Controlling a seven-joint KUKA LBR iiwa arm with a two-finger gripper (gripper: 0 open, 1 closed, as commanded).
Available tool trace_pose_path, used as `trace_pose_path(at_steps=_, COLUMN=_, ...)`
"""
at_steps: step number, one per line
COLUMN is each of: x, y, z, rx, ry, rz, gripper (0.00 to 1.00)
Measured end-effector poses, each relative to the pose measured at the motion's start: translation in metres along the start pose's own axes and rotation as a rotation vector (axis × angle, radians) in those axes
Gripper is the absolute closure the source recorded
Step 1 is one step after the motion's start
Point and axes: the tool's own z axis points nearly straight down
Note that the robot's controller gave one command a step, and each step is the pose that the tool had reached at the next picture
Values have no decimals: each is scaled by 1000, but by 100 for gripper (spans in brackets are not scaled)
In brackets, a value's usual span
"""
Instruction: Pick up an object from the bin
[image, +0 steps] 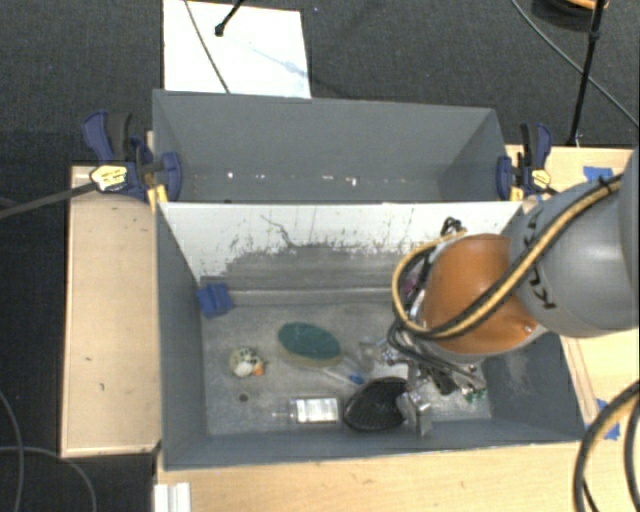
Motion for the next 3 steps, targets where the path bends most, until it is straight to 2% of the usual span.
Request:
trace_pose_path(at_steps=1, x=0, y=-1, z=0, rx=1, ry=-4, rz=0, gripper=100)
trace_pose_path(at_steps=2, x=-1, y=3, z=-52, rx=-1, ry=-6, rz=185, gripper=100)
trace_pose_path(at_steps=3, x=5, y=6, z=-89, rx=-1, ry=-6, rz=223, gripper=100)
